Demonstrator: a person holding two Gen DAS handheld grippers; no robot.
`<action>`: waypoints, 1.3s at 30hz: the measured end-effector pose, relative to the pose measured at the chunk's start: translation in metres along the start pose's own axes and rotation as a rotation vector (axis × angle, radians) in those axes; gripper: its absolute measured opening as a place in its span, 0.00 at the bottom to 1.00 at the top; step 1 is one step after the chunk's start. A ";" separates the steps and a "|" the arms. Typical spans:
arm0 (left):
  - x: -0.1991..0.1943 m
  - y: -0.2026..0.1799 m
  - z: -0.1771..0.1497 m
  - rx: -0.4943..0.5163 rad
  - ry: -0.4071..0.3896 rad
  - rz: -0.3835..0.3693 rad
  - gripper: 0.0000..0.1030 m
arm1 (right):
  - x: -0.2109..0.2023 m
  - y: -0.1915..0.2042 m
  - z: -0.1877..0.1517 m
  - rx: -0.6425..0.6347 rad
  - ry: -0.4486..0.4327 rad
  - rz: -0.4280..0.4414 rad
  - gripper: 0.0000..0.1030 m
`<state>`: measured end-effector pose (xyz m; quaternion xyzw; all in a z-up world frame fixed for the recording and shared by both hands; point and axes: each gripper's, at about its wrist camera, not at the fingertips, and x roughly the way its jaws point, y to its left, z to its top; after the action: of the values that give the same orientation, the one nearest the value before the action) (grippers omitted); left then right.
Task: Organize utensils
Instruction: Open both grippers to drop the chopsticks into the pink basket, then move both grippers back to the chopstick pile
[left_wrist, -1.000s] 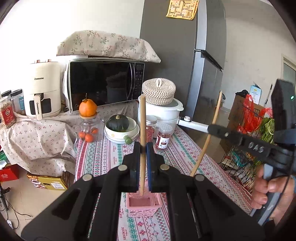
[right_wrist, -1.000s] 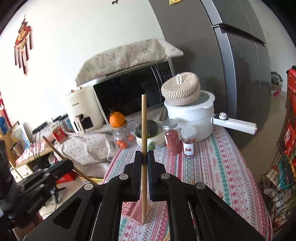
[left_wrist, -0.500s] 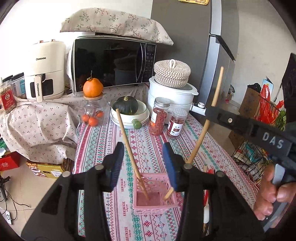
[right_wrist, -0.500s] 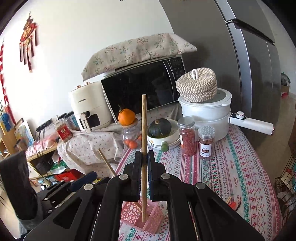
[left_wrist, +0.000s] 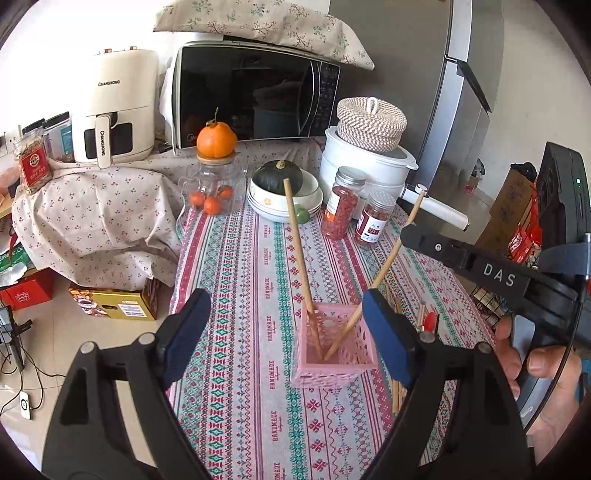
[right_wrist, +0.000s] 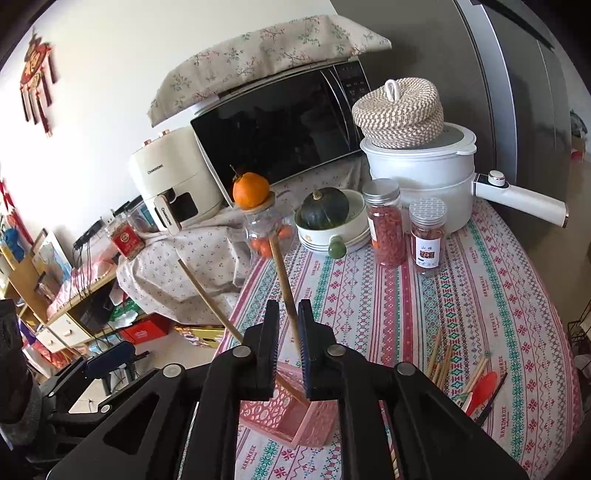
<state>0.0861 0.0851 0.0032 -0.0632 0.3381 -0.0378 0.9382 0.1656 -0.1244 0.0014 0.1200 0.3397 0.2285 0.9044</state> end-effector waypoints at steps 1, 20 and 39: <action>0.001 0.002 -0.001 -0.006 0.013 -0.003 0.83 | -0.003 -0.001 0.001 -0.001 -0.004 -0.001 0.29; -0.005 -0.011 -0.039 0.101 0.206 -0.074 0.94 | -0.069 -0.047 -0.026 -0.123 0.061 -0.139 0.64; 0.032 -0.117 -0.059 0.257 0.362 -0.171 0.95 | -0.074 -0.141 -0.047 0.066 0.244 -0.361 0.67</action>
<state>0.0695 -0.0403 -0.0454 0.0364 0.4865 -0.1706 0.8561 0.1312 -0.2806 -0.0447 0.0584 0.4698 0.0645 0.8785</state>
